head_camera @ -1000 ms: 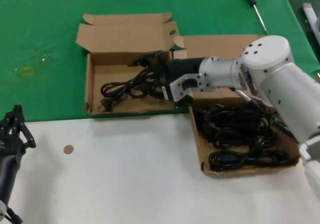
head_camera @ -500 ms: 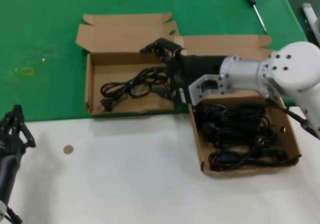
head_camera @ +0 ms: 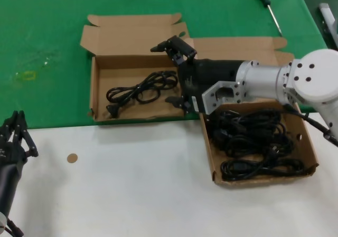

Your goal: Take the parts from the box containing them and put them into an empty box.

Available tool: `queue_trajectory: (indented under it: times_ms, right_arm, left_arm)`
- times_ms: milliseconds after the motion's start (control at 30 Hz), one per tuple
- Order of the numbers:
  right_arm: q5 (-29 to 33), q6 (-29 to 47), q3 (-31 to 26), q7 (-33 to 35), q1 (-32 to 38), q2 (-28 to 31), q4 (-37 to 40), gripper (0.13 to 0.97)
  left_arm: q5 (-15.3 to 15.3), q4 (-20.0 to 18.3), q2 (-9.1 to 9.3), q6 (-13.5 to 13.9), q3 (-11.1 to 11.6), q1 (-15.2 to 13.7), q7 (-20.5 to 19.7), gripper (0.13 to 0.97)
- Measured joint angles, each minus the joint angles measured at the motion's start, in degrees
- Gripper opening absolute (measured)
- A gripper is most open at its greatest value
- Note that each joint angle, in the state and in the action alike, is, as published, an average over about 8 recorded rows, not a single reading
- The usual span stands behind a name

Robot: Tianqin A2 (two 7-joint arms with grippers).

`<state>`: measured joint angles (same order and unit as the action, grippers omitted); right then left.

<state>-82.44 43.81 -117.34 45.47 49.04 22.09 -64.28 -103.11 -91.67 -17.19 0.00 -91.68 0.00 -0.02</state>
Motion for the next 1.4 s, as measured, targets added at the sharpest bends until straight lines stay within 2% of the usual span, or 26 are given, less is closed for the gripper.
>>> queue_trajectory:
  times_ms: [267, 400, 667, 800, 1067, 1100, 1367, 1400]
  right_arm:
    - [-0.9, -2.0, 1.2, -2.1, -2.3, -0.2, -1.3, 0.949]
    - [-1.9, -3.9, 2.3, -4.1, -4.4, -0.4, -2.5, 0.955]
    - [-4.0, -8.5, 5.0, -8.8, -9.5, -1.0, -5.3, 0.966]
    - [-5.1, -10.8, 6.3, -11.2, -12.1, -1.2, -6.8, 0.966]
    - [-7.3, -15.5, 9.1, -16.1, -17.4, -1.7, -9.7, 0.966]
    - [-7.6, -16.1, 9.4, -16.7, -18.0, -1.8, -10.1, 0.966]
    - [-9.8, -20.8, 12.2, -21.6, -23.3, -2.3, -13.0, 0.966]
    - [-10.1, -21.3, 12.5, -22.1, -23.9, -2.4, -13.3, 0.966]
  left_arm:
    - [0.0, 0.0, 0.00, 0.0, 0.0, 0.0, 0.0, 0.198]
    - [0.0, 0.0, 0.00, 0.0, 0.0, 0.0, 0.0, 0.222]
    - [0.0, 0.0, 0.00, 0.0, 0.0, 0.0, 0.0, 0.359]
    - [0.0, 0.0, 0.00, 0.0, 0.0, 0.0, 0.0, 0.359]
    - [0.0, 0.0, 0.00, 0.0, 0.0, 0.0, 0.0, 0.568]
    - [0.0, 0.0, 0.00, 0.0, 0.0, 0.0, 0.0, 0.568]
    - [0.0, 0.0, 0.00, 0.0, 0.0, 0.0, 0.0, 0.772]
    - [0.0, 0.0, 0.00, 0.0, 0.0, 0.0, 0.0, 0.772]
